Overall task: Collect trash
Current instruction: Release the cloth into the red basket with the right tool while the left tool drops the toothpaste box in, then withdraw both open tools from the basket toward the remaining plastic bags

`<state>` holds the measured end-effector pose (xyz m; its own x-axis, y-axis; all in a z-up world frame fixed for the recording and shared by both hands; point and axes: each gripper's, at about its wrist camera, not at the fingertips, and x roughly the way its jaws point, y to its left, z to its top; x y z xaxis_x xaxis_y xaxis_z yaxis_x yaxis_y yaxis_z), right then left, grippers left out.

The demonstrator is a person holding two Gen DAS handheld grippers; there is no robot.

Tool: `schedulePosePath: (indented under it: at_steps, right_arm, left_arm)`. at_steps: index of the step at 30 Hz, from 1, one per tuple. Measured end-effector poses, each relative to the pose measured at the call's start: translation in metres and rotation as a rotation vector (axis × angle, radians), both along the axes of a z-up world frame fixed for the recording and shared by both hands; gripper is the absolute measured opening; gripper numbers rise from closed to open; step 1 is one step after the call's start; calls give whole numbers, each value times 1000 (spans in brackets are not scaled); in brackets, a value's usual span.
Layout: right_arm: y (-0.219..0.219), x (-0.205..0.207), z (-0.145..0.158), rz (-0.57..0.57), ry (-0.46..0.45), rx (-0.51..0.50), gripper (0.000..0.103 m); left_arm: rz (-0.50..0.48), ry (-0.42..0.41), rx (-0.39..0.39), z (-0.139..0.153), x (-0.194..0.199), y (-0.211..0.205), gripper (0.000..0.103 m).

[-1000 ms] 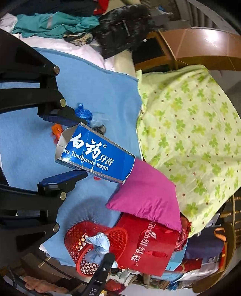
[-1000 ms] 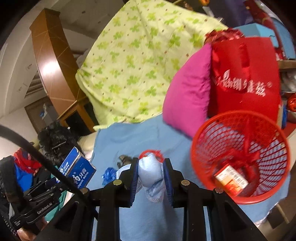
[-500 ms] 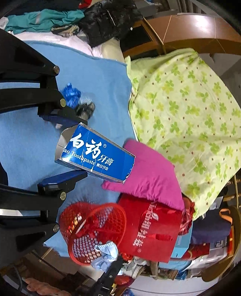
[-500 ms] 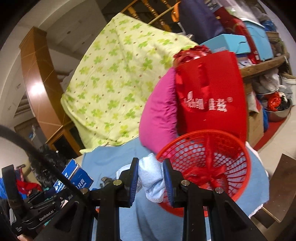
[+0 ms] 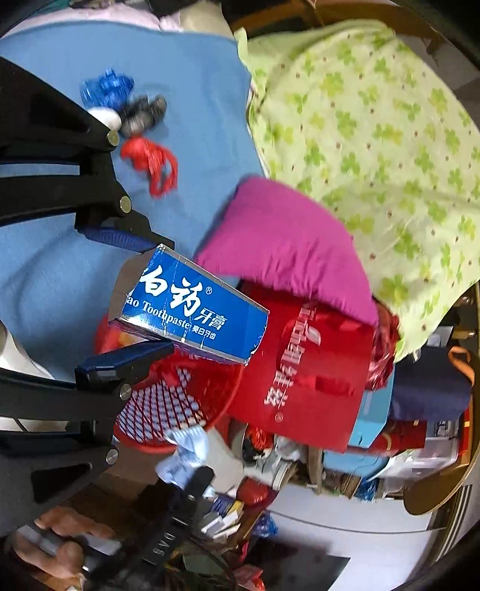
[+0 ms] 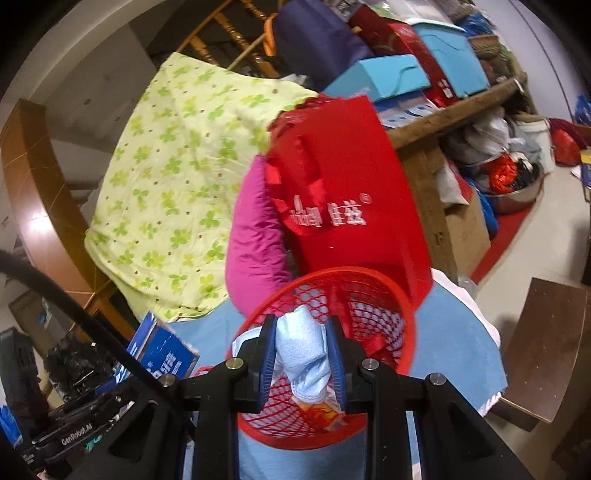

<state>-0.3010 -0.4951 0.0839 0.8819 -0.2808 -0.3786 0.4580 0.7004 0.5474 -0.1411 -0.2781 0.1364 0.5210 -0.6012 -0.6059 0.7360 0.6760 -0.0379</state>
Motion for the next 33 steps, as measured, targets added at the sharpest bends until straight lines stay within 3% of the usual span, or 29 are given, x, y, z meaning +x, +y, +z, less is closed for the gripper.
schedulePosePath:
  at_steps: [8, 14, 16, 18, 26, 33]
  right_arm:
    - [-14, 19, -24, 24, 72, 47, 31]
    - [-13, 30, -31, 47, 103, 64, 36]
    - [-14, 30, -32, 44, 95, 73, 41]
    - [-12, 28, -30, 39, 77, 72, 58]
    - [21, 25, -1, 50, 25, -24, 58]
    - [68, 30, 29, 132, -7, -114, 58]
  left_arm:
    - [-49, 46, 47, -24, 16, -57, 51]
    - [-47, 50, 59, -32, 21, -57, 56]
    - [-36, 43, 56, -32, 21, -48, 57]
    - [-16, 33, 54, -31, 22, -35, 59]
    - [103, 14, 63, -33, 20, 35, 60]
    - [241, -63, 83, -38, 13, 120, 67]
